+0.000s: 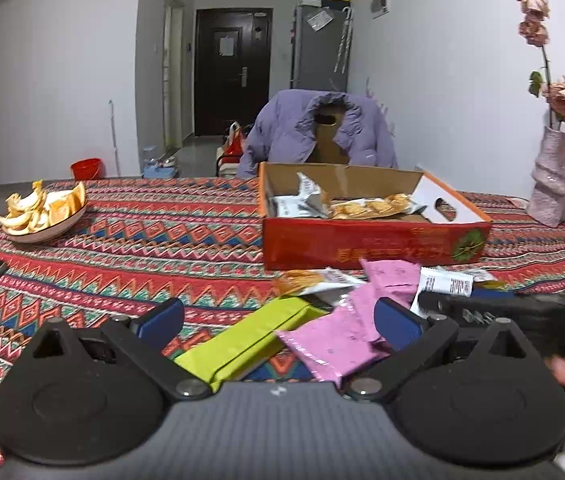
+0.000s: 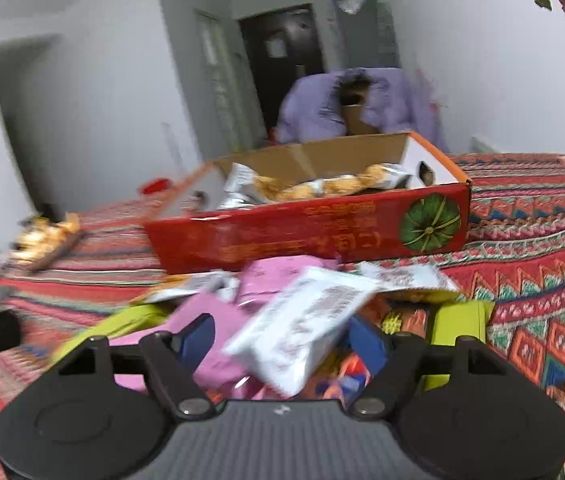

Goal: Organize snacks
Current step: 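Grasp a round-cracker bag with the left tool while the right tool grasps a white sachet, then lift both held snacks and carry them over the cardboard box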

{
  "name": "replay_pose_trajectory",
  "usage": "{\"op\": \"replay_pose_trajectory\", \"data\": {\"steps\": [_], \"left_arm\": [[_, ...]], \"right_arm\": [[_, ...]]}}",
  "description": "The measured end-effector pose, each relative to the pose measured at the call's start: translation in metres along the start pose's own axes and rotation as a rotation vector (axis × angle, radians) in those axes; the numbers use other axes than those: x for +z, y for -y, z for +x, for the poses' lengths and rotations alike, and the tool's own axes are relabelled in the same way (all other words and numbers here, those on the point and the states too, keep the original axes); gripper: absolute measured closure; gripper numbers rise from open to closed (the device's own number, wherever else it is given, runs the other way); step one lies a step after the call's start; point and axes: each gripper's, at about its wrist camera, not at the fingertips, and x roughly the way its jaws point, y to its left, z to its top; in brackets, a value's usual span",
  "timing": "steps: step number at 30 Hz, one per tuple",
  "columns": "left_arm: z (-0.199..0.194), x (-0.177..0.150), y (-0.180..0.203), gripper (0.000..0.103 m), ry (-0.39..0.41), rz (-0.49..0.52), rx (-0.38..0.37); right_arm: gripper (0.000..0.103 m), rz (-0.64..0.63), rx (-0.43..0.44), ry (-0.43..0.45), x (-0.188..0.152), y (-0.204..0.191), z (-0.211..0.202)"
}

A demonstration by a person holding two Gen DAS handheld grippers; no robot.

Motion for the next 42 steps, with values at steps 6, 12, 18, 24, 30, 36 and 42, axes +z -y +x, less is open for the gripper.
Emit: {"op": "replay_pose_trajectory", "data": {"steps": [6,12,18,24,30,36,42], "left_arm": [[0.013,-0.002,-0.012,0.000,-0.020,-0.004,0.024],[0.038,0.001,-0.004,0.000,-0.031,-0.002,0.016],[0.087,0.012,0.015,0.000,-0.046,-0.026,0.012],[0.159,0.024,0.037,0.000,-0.148,-0.047,0.058],[0.193,0.022,0.044,0.001,-0.228,-0.054,0.004],[0.183,0.021,0.037,0.034,-0.214,-0.080,0.019],[0.148,0.022,0.036,0.035,-0.157,-0.038,0.025]], "right_arm": [[0.037,-0.161,-0.077,-0.008,-0.003,-0.022,0.027],[0.059,-0.136,-0.014,0.010,-0.003,-0.012,0.022],[0.082,-0.083,0.038,0.056,0.001,0.014,0.002],[0.084,-0.028,0.088,0.086,0.005,0.039,-0.025],[0.090,-0.018,0.097,0.101,0.006,0.060,-0.038],[0.090,0.013,0.114,0.089,0.004,0.073,-0.035],[0.093,0.010,0.106,0.108,-0.001,0.074,-0.045]]}}
